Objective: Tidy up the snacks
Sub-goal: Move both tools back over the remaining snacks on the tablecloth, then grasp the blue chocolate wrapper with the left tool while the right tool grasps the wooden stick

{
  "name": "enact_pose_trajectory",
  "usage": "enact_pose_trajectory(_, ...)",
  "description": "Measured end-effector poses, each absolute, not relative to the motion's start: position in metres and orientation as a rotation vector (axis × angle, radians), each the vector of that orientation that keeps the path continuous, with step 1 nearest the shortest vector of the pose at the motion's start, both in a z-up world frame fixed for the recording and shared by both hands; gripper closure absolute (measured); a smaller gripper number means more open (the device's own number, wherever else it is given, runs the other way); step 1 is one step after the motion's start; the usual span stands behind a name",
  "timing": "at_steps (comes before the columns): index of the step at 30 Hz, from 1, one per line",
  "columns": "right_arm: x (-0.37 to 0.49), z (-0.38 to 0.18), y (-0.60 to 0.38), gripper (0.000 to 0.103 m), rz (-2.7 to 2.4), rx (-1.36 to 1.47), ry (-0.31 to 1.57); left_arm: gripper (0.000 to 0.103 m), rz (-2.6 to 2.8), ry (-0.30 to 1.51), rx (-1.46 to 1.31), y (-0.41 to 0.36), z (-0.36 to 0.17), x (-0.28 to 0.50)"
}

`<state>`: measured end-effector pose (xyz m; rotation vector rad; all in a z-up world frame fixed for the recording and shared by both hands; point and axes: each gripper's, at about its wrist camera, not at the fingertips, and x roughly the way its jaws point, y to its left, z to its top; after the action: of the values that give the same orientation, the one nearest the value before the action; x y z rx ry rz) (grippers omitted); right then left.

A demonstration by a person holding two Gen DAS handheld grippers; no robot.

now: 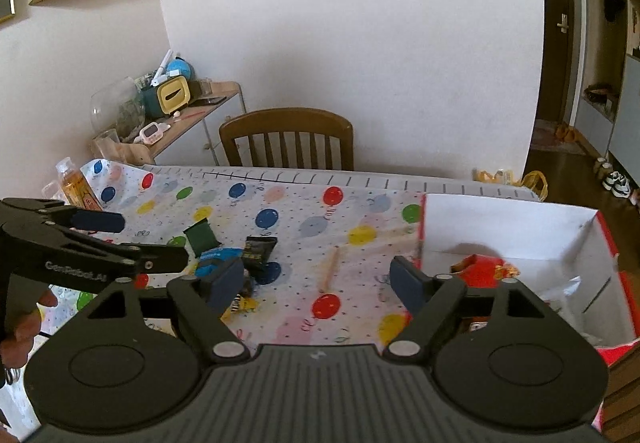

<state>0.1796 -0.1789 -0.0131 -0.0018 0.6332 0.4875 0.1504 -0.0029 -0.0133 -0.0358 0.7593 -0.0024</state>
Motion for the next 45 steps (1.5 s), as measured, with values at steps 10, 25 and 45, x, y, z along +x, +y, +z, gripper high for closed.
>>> enact_pose_trajectory(10, 0.179, -0.040, -0.131, 0.020, 0.505, -0.032, 0.688, 0.001, 0.054, 0.770, -0.070, 0.052, -0.040, 0.143)
enact_pose_trajectory(25, 0.216, -0.080, -0.101, 0.020, 0.465, -0.120, 0.736, 0.001, 0.142, 0.874, -0.151, 0.106, -0.091, 0.192)
enact_pose_trajectory(45, 0.319, -0.160, -0.075, 0.028, 0.361, -0.151, 0.858, 0.008, 0.175, 0.992, -0.285, 0.120, -0.156, 0.267)
